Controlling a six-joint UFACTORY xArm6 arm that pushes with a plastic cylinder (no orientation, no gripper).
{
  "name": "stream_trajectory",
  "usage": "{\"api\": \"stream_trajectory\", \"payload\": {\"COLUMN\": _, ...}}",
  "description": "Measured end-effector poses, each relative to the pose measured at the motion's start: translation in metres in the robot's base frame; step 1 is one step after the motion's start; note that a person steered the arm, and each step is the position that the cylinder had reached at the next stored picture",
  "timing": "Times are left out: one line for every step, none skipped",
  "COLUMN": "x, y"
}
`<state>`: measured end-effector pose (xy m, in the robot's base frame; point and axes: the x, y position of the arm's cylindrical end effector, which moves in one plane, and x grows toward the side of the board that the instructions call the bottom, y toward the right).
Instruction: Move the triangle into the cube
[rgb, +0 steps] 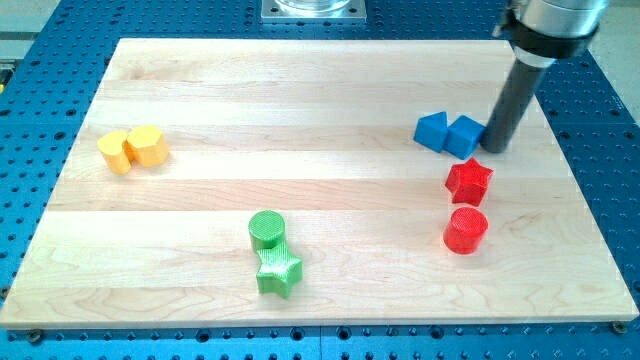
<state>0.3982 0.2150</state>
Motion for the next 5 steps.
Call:
{"api": "stream_trajectory", "payload": {"x": -0.044, "y": -0.006}}
{"api": "stream_trajectory", "payload": {"x": -0.030, "y": -0.029}}
{"api": "stream_trajectory", "payload": {"x": -0.012, "y": -0.035}}
{"api": "stream_trajectory", "payload": {"x": 0.009, "y": -0.051}}
{"api": "stream_trajectory", "payload": {"x": -0.013, "y": -0.057}}
